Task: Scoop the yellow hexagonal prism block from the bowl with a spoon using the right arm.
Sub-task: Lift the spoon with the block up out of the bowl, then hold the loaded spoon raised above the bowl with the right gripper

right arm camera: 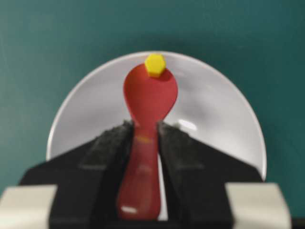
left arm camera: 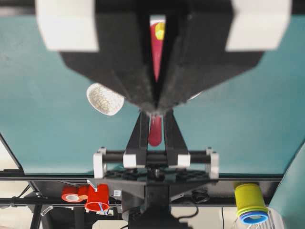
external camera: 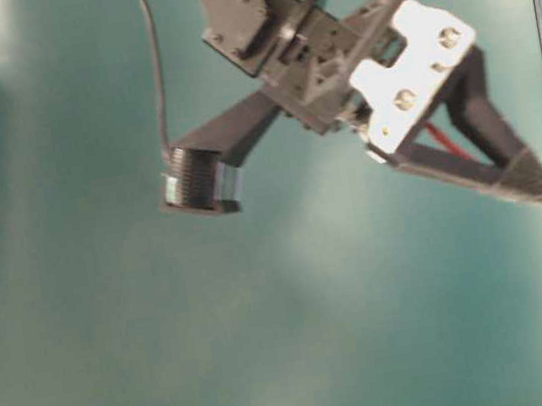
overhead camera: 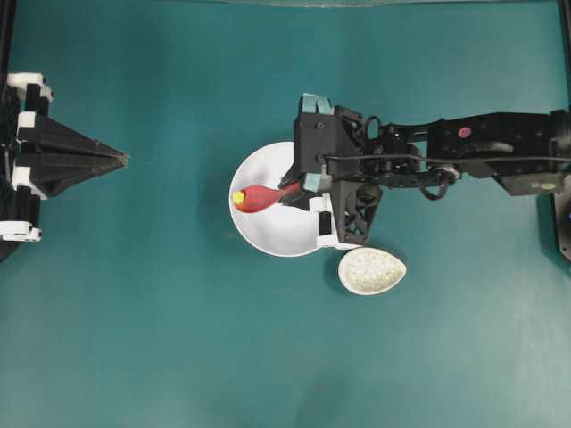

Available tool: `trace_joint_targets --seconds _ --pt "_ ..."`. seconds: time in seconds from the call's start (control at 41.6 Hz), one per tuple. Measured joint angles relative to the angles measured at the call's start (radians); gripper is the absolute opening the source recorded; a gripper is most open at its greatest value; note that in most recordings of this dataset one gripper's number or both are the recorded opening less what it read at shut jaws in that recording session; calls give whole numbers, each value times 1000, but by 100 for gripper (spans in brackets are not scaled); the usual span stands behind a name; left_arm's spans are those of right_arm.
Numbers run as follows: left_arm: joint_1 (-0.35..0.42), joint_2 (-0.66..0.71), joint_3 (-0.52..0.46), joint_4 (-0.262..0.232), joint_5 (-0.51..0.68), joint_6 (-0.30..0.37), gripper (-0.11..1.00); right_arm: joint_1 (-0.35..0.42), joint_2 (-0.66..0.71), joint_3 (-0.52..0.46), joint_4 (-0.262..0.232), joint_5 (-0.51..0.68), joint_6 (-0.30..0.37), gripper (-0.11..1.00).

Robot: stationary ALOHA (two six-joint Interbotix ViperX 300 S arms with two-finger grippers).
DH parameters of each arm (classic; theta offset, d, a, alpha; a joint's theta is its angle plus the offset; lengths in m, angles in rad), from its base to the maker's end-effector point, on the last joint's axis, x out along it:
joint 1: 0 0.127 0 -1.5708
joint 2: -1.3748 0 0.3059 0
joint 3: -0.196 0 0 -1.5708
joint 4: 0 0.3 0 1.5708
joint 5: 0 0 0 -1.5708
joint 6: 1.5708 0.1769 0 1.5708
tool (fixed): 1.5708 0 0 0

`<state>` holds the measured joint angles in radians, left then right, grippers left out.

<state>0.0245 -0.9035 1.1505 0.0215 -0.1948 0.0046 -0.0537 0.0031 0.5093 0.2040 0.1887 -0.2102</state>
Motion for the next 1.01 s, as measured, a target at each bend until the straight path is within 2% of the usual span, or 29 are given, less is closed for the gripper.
trace_joint_targets --seconds 0.288,0.649,0.817,1.009 --pt "0 0 0 0 0 0 0 11 -121 54 0 -46 0 24" --pt "0 0 0 0 0 0 0 23 -371 245 -8 -341 -11 24" --pt "0 2 0 0 0 0 0 35 -459 302 -48 -368 -11 24" --pt "0 2 0 0 0 0 0 37 -474 310 -58 -371 -11 24"
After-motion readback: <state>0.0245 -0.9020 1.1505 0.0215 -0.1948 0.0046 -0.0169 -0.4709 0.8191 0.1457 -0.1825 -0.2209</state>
